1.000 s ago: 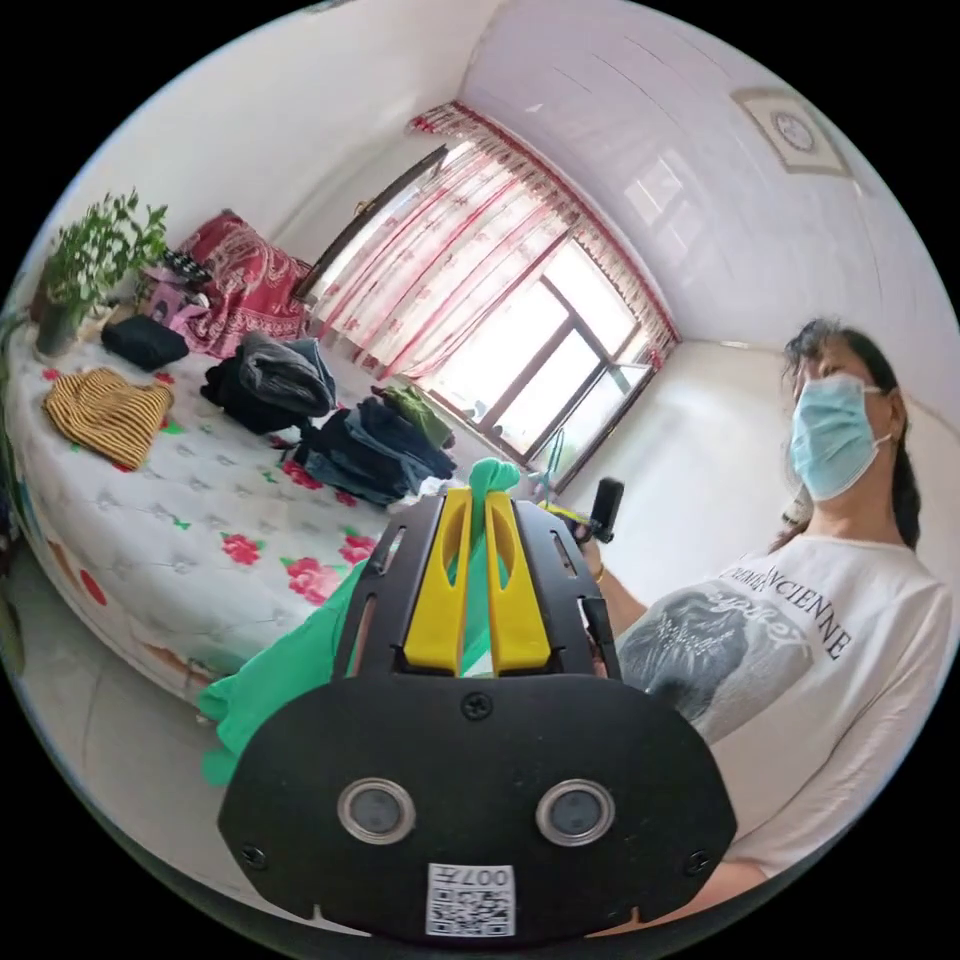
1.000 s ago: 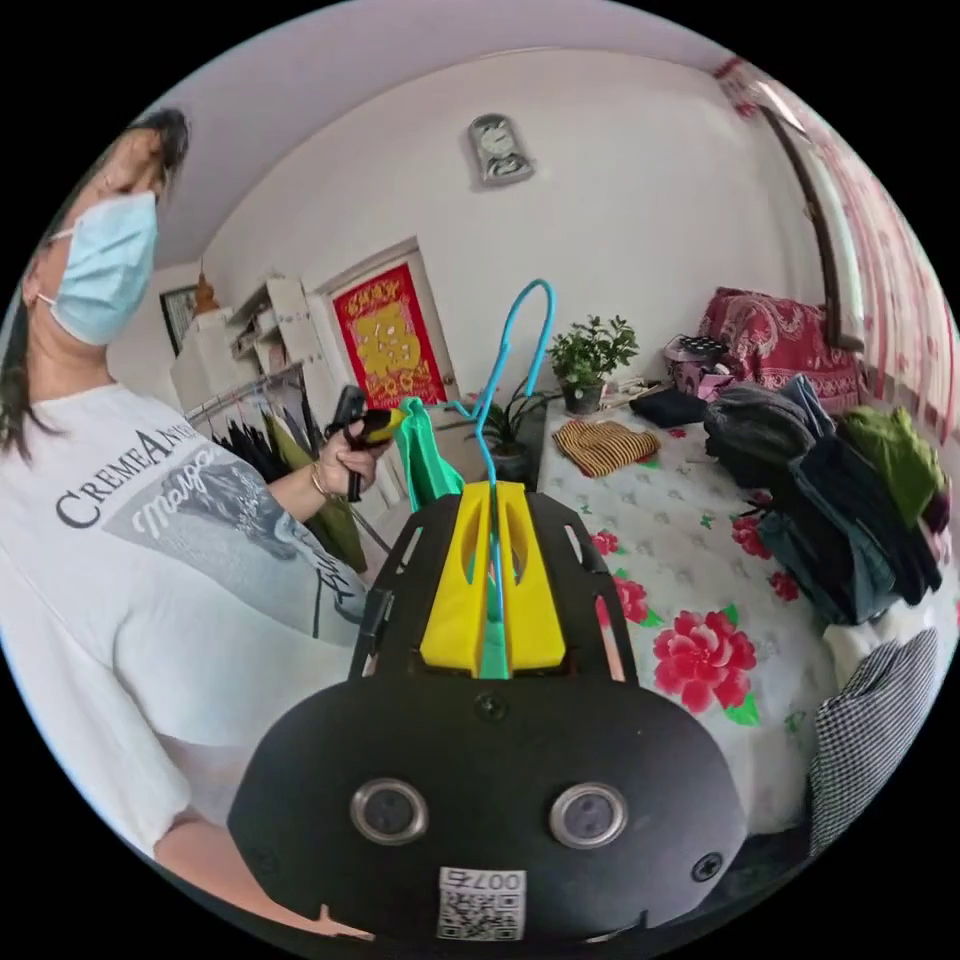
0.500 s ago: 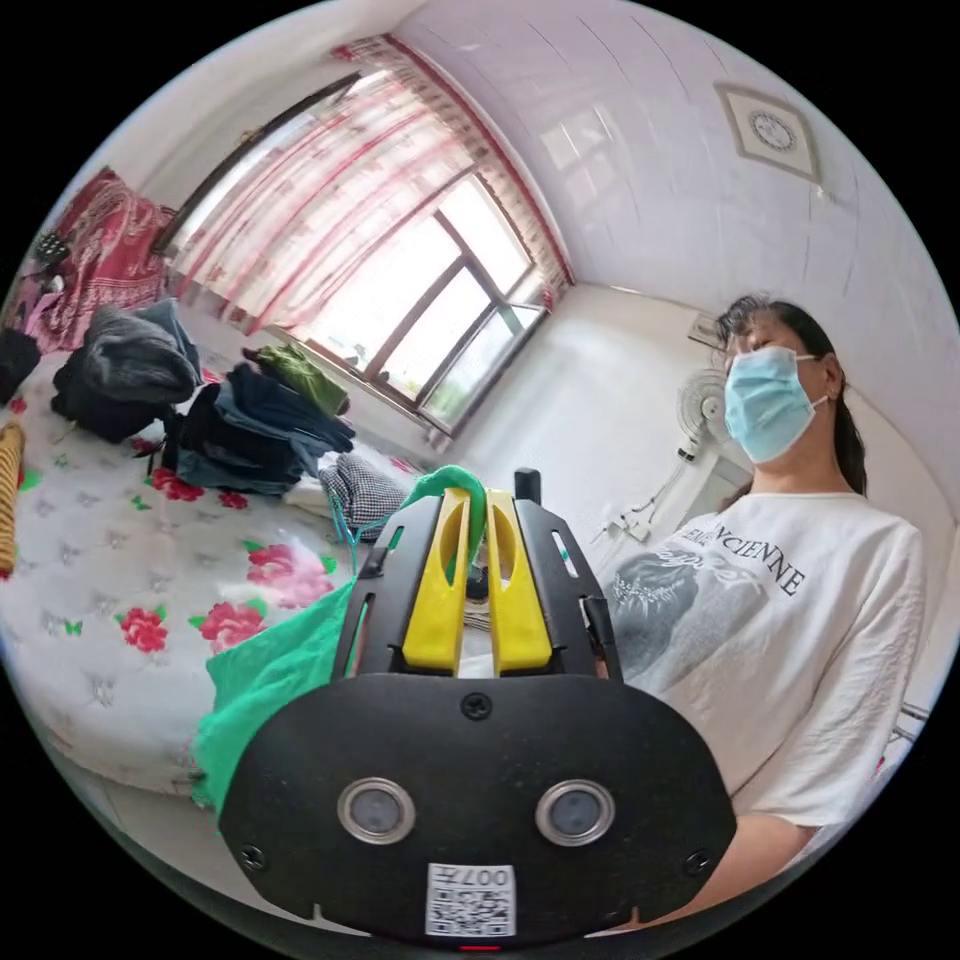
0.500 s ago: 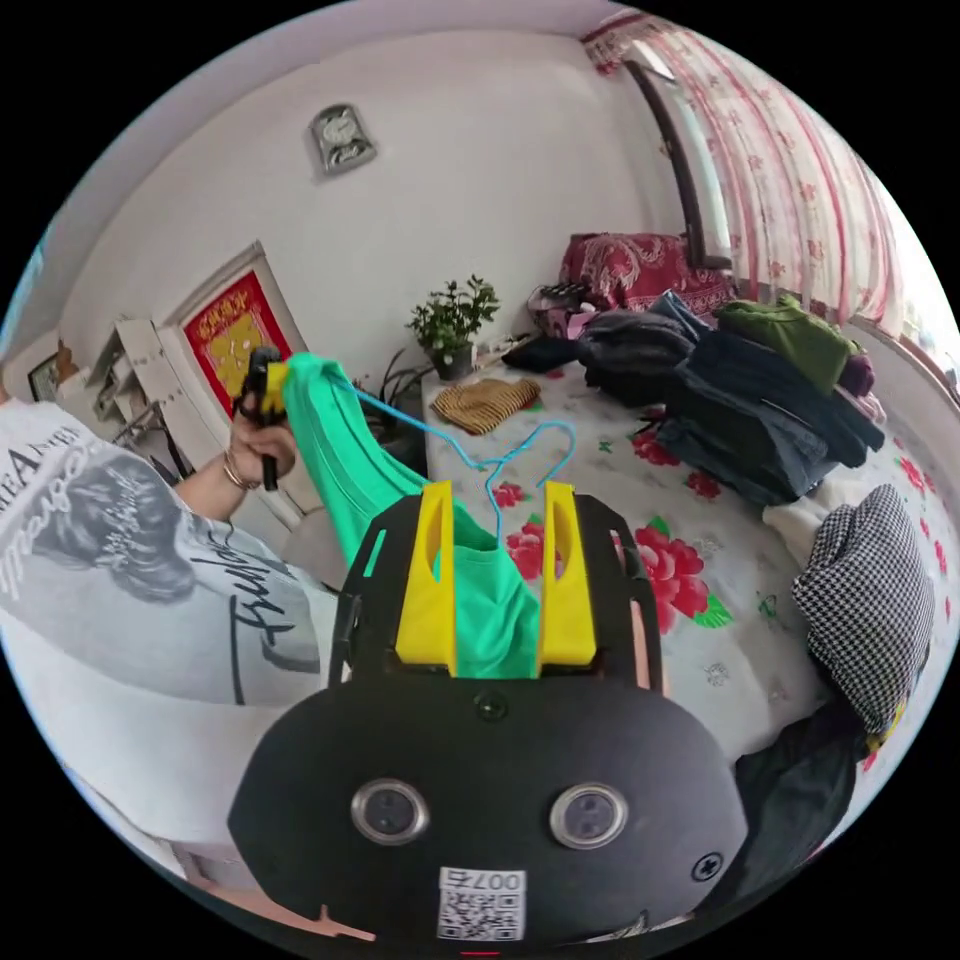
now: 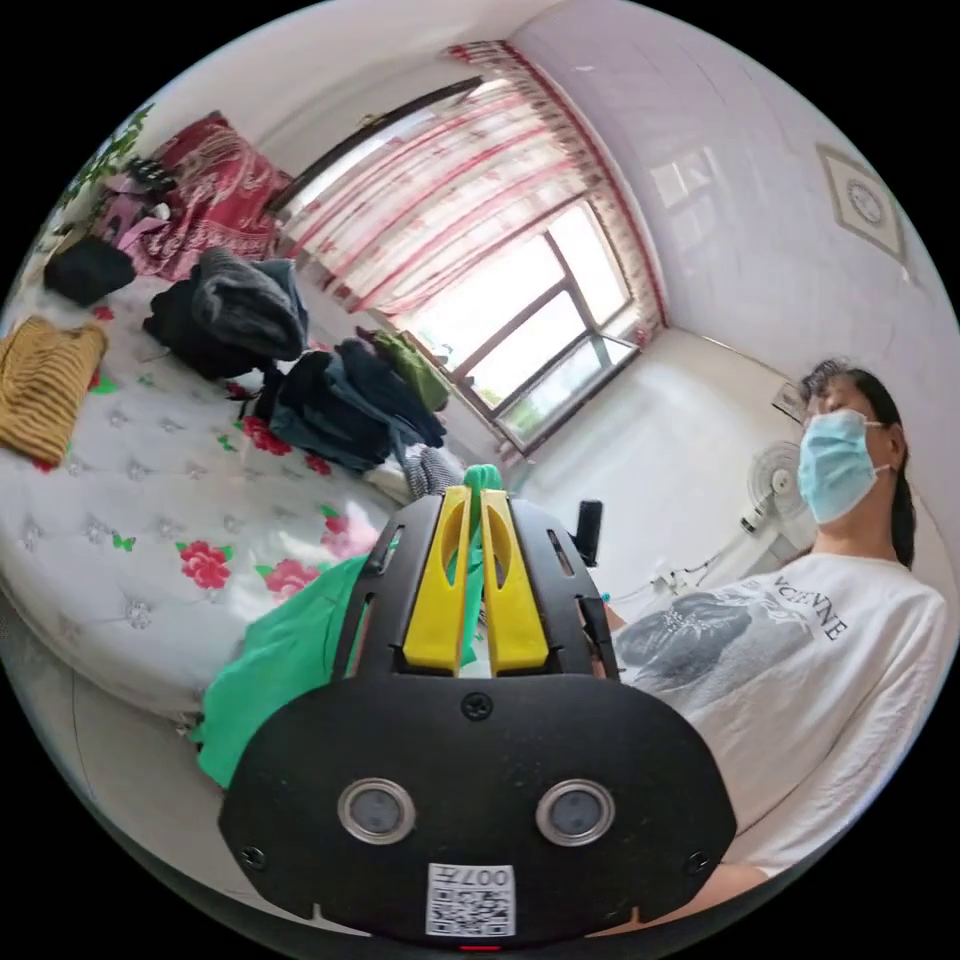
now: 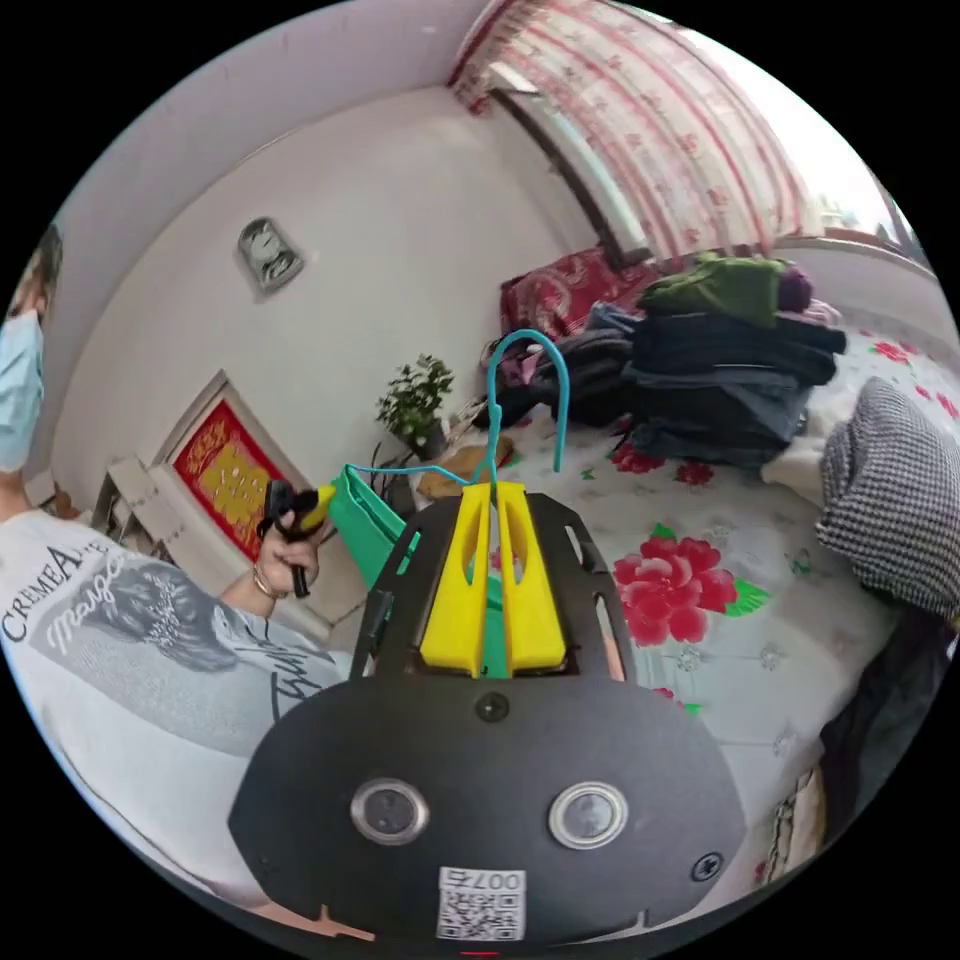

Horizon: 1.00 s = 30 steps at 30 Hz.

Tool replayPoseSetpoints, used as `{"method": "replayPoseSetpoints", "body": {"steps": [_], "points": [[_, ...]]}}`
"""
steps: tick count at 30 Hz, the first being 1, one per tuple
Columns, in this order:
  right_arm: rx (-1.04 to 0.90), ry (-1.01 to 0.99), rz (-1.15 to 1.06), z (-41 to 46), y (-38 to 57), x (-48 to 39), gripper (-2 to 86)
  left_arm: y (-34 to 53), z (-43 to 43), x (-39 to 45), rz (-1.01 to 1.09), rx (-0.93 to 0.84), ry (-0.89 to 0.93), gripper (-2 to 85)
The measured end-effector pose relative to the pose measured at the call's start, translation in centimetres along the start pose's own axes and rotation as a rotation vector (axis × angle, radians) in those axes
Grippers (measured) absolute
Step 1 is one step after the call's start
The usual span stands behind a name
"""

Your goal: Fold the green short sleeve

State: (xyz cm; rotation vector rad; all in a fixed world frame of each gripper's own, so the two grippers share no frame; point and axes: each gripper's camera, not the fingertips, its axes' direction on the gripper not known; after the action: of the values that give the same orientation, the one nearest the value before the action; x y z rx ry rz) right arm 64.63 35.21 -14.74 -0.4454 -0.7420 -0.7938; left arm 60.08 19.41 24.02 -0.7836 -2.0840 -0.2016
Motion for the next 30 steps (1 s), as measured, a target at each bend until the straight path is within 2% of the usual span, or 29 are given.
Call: {"method": "replayPoseSetpoints", "body": {"steps": [3,5,6,9,11,12,14,17,19,21,24,28,30], "points": [[0.227,0.006,0.185,-5.8,0.0,3.0,-0.1,2.9,1.0,-3.9,-0.151,0.062,0.035,-0.9],[0.461,-0.076,0.289,-11.5,0.8,5.7,-0.1,4.1,1.4,-5.0,-0.169,0.085,0.034,-0.9],[0.502,-0.061,0.310,-12.9,0.9,6.1,-0.1,4.5,1.8,-5.3,-0.165,0.064,0.023,-0.9],[0.618,0.201,0.363,-20.3,1.4,6.9,0.1,4.7,3.2,-5.0,-0.114,-0.002,-0.031,-0.9],[0.634,0.508,0.445,-25.9,2.1,7.7,0.5,4.9,4.2,-4.7,-0.085,-0.035,-0.059,-0.9],[0.622,0.599,0.477,-27.0,2.5,8.2,0.6,5.1,4.8,-4.7,-0.073,-0.050,-0.072,-0.9],[0.554,0.858,0.693,-30.9,5.1,11.6,2.0,5.6,5.6,-4.9,-0.071,-0.059,-0.082,-0.9],[0.456,0.841,0.933,-32.6,10.0,15.4,3.7,6.9,6.7,-5.8,-0.099,-0.055,-0.082,-0.9],[0.423,0.862,0.981,-31.5,11.7,15.3,4.6,7.6,7.3,-6.1,-0.116,-0.059,-0.090,-0.9],[0.411,0.842,0.945,-29.3,12.0,13.9,5.3,7.9,7.7,-6.0,-0.117,-0.074,-0.108,-0.9],[0.296,0.647,0.737,-22.2,9.5,11.4,6.3,8.0,8.7,-5.4,-0.103,-0.114,-0.147,-0.9],[-0.066,0.396,0.441,-8.2,3.8,8.6,7.7,8.0,10.5,-4.9,-0.094,-0.172,-0.169,-1.0],[-0.227,0.302,0.408,-2.7,2.7,8.3,7.7,7.8,11.3,-4.9,-0.099,-0.197,-0.178,-1.0]]}}
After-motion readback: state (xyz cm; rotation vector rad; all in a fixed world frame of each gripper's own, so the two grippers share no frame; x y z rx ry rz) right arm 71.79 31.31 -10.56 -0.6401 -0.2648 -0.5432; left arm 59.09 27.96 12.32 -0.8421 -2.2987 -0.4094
